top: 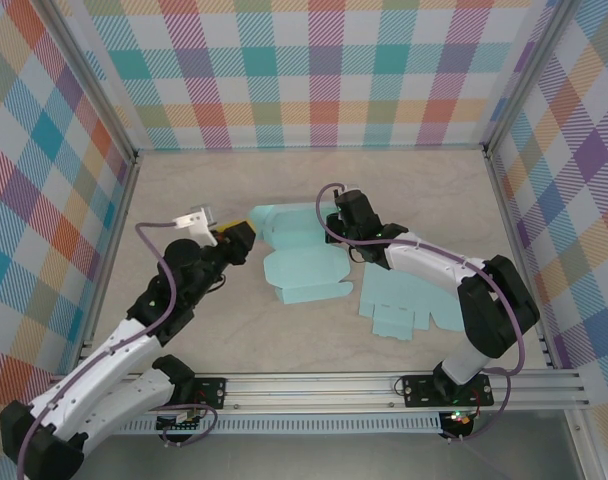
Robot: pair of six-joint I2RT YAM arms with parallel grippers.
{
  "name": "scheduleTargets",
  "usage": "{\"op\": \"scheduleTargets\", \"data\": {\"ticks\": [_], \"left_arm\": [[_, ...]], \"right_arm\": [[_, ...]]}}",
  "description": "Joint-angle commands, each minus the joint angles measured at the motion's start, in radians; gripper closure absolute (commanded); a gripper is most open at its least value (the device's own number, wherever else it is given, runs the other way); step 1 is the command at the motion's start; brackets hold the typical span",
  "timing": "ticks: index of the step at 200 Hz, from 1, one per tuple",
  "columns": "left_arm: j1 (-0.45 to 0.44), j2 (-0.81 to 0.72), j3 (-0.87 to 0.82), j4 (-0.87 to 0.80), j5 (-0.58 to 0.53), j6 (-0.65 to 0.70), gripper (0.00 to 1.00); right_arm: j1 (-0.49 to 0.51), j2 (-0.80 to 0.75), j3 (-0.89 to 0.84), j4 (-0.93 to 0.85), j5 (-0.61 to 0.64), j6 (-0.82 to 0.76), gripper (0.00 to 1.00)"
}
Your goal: Fold the paper box
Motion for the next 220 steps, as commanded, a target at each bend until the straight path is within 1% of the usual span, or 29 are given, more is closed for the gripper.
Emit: {"op": "scheduleTargets", "data": {"ticks": [1, 25, 36, 61, 88, 110, 134, 167, 183, 199, 220], "left_arm": [[0.024, -0.017, 0.017, -0.197, -0.210, 0.061, 0.63], [0.079, 0.024, 0.031, -0.209, -0.273, 0.073, 0.65], [0.111, 0.059, 0.034, -0.195, -0.280, 0.073, 0.66], [0.173, 0.159, 0.025, -0.122, -0.228, 0.078, 0.66], [0.204, 0.269, 0.012, -0.012, -0.155, 0.129, 0.66], [0.208, 0.354, 0.031, 0.024, -0.102, 0.187, 0.66], [0.208, 0.420, 0.036, 0.082, 0.002, 0.235, 0.66], [0.206, 0.429, 0.003, 0.180, 0.185, 0.246, 0.66], [0.195, 0.423, -0.007, 0.207, 0.254, 0.246, 0.66], [0.174, 0.430, -0.009, 0.215, 0.291, 0.256, 0.66], [0.144, 0.444, -0.010, 0.222, 0.303, 0.279, 0.66]], "right_arm": [[0.006, -0.013, -0.012, 0.025, -0.030, 0.013, 1.00], [0.006, -0.030, -0.016, 0.024, -0.048, 0.009, 1.00], [0.006, -0.037, -0.021, 0.024, -0.051, 0.010, 1.00], [0.006, -0.050, -0.026, 0.023, -0.063, 0.010, 1.00], [0.006, -0.048, -0.023, 0.022, -0.081, 0.008, 1.00], [0.007, -0.041, -0.017, 0.023, -0.092, 0.008, 1.00], [0.007, -0.032, -0.010, 0.023, -0.094, 0.007, 1.00], [0.007, -0.020, 0.004, 0.007, -0.078, 0.002, 1.00], [0.007, -0.012, 0.009, 0.001, -0.075, 0.001, 1.00], [0.007, -0.008, 0.011, 0.006, -0.081, 0.003, 1.00], [0.007, -0.008, 0.011, 0.011, -0.091, 0.004, 1.00]]}}
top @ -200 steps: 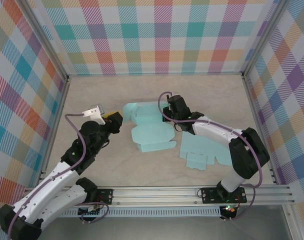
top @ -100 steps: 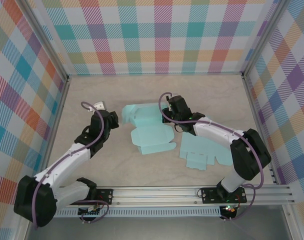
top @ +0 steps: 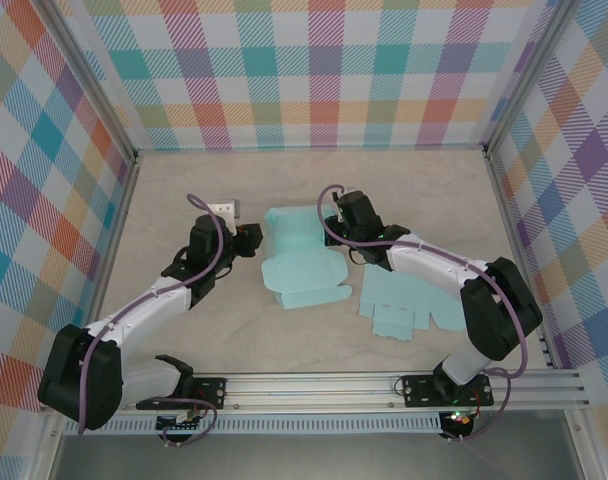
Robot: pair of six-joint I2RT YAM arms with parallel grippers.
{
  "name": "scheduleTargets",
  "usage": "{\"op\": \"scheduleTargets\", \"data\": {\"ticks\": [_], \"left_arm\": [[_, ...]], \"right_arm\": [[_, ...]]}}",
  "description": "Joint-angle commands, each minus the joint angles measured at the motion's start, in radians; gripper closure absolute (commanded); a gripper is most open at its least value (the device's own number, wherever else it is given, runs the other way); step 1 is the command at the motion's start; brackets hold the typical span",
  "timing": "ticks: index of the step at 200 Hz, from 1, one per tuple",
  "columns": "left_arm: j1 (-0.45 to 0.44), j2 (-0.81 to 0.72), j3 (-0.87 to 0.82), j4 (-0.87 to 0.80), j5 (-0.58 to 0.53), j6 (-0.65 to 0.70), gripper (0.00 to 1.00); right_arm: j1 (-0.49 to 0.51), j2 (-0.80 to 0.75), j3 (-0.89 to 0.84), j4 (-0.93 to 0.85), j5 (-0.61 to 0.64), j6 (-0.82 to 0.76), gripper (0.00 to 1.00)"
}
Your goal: Fold the paper box
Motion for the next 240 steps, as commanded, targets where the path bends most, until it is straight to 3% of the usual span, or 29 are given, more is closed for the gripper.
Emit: {"op": "scheduleTargets", "data": {"ticks": [1, 64, 147, 173, 240], "left_arm": [[-0.034, 0.005, -0.013, 0.064, 0.087, 0.043, 0.66], [-0.061, 0.005, -0.011, 0.025, 0.125, 0.116, 0.62], [-0.061, -0.133, -0.056, -0.112, 0.049, 0.213, 0.59], [-0.061, -0.120, -0.030, -0.126, 0.078, 0.243, 0.52], [-0.061, -0.031, 0.046, -0.110, 0.121, 0.265, 0.46]], "right_arm": [[0.008, 0.010, 0.028, 0.013, -0.023, 0.004, 1.00], [0.008, 0.001, 0.023, 0.006, -0.017, 0.001, 1.00], [0.008, 0.009, 0.026, 0.012, -0.026, -0.002, 1.00], [0.008, 0.007, 0.028, 0.012, -0.029, -0.004, 1.00], [0.008, 0.010, 0.029, 0.018, -0.058, -0.004, 1.00]]}}
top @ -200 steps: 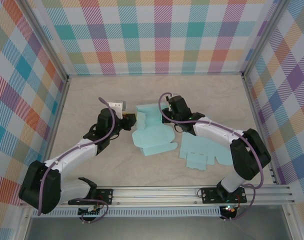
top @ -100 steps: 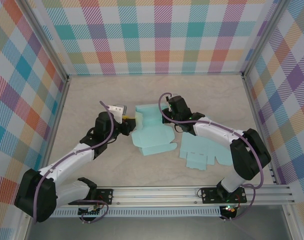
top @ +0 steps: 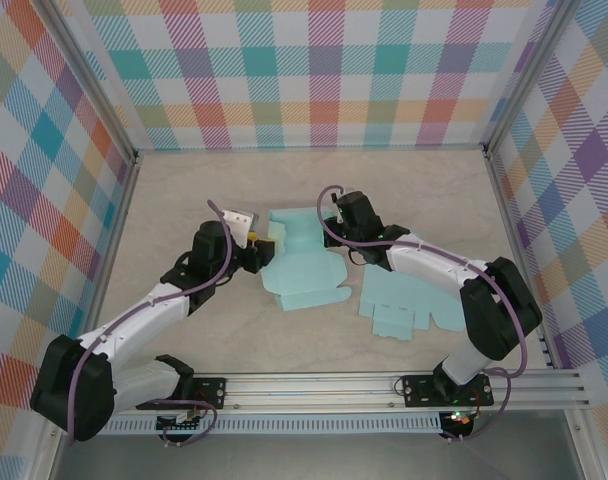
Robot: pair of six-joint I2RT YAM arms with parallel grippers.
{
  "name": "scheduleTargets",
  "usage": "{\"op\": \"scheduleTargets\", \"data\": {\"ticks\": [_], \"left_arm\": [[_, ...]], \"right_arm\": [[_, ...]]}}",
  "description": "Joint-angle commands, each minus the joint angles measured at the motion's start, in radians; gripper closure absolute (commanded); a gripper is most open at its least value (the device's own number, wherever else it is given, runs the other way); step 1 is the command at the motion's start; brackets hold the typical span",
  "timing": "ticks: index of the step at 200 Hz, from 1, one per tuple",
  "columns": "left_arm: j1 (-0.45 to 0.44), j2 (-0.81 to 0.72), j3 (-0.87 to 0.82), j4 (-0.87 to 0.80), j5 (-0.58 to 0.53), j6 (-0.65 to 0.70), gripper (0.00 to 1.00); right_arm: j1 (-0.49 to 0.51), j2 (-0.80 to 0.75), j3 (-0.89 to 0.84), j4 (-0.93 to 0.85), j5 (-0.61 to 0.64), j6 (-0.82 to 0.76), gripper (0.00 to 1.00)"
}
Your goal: Fold the paper box
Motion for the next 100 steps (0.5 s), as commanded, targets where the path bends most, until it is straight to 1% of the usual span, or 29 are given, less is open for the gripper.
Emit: {"op": "scheduleTargets", "data": {"ticks": [1, 29, 60, 85, 100], "left_arm": [[-0.007, 0.028, 0.049, 0.005, 0.033, 0.026, 0.46], [-0.007, 0.063, 0.075, 0.008, 0.043, 0.031, 0.42], [-0.007, 0.099, 0.098, 0.005, 0.009, 0.032, 0.43], [-0.008, 0.124, 0.115, 0.000, -0.048, 0.032, 0.47], [-0.013, 0.137, 0.123, 0.001, -0.089, 0.033, 0.56]], "right_arm": [[0.007, 0.009, 0.029, 0.023, -0.031, -0.003, 1.00], [0.007, 0.007, 0.030, 0.024, -0.035, -0.005, 1.00], [0.009, 0.001, 0.029, 0.024, -0.039, -0.005, 1.00], [0.012, -0.004, 0.026, 0.022, -0.044, -0.006, 1.00], [0.014, -0.009, 0.025, 0.022, -0.045, -0.005, 1.00]]}}
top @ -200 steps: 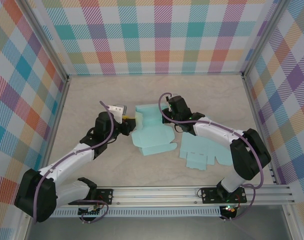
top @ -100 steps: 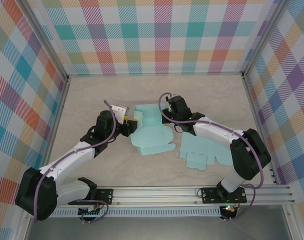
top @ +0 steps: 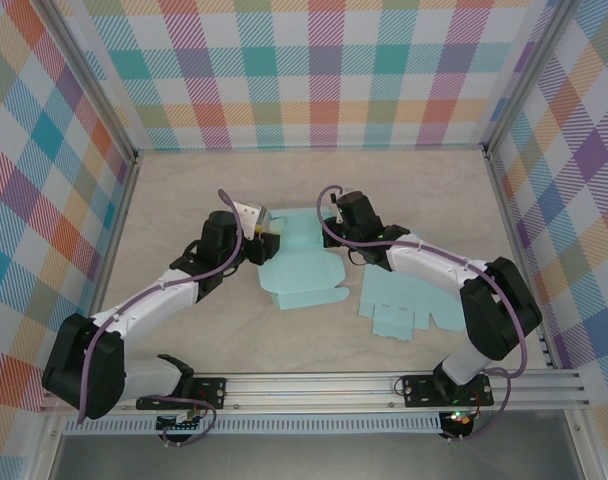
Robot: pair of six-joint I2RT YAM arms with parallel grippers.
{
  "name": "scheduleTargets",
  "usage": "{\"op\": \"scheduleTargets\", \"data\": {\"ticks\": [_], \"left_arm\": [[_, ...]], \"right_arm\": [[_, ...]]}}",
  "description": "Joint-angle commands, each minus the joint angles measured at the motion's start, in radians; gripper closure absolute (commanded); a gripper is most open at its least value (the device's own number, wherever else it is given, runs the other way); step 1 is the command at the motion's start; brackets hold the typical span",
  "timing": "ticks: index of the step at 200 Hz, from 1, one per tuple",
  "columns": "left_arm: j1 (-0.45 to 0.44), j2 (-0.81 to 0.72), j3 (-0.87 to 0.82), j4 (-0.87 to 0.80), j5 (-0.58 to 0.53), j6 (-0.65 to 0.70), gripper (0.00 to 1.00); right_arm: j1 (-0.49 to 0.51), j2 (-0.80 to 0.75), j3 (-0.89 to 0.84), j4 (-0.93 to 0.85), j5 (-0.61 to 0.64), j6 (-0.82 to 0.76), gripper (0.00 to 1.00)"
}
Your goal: Fold the paper box
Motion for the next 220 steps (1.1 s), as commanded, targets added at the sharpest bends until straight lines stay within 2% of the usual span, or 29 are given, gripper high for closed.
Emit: {"op": "scheduleTargets", "data": {"ticks": [1, 10, 28, 52, 78, 111, 169, 199, 220], "left_arm": [[-0.012, 0.019, 0.042, -0.001, -0.078, 0.012, 0.56], [-0.023, 0.028, 0.046, 0.001, -0.113, 0.015, 0.63], [-0.054, 0.048, 0.058, 0.001, -0.206, 0.030, 0.70], [-0.115, 0.065, 0.062, 0.032, -0.393, 0.037, 0.77], [-0.169, 0.084, 0.061, 0.073, -0.602, 0.046, 0.79], [-0.209, 0.124, 0.072, 0.120, -0.789, 0.040, 0.81], [-0.213, 0.178, 0.107, 0.087, -1.114, -0.118, 0.85], [-0.205, 0.195, 0.134, 0.004, -1.166, -0.234, 0.86], [-0.201, 0.212, 0.155, -0.079, -1.258, -0.342, 0.87]], "right_arm": [[0.013, -0.009, 0.024, 0.018, -0.028, -0.005, 1.00], [0.017, -0.011, 0.024, 0.016, -0.028, -0.001, 1.00], [0.024, -0.011, 0.029, 0.005, -0.018, 0.022, 1.00], [0.038, 0.001, 0.052, -0.037, 0.012, 0.070, 1.00], [0.064, 0.015, 0.069, -0.053, 0.035, 0.104, 1.00], [0.093, 0.031, 0.092, -0.059, 0.035, 0.143, 1.00], [0.127, 0.066, 0.120, -0.062, 0.034, 0.196, 1.00], [0.130, 0.082, 0.125, -0.043, 0.028, 0.208, 1.00], [0.135, 0.101, 0.136, -0.032, 0.014, 0.220, 1.00]]}}
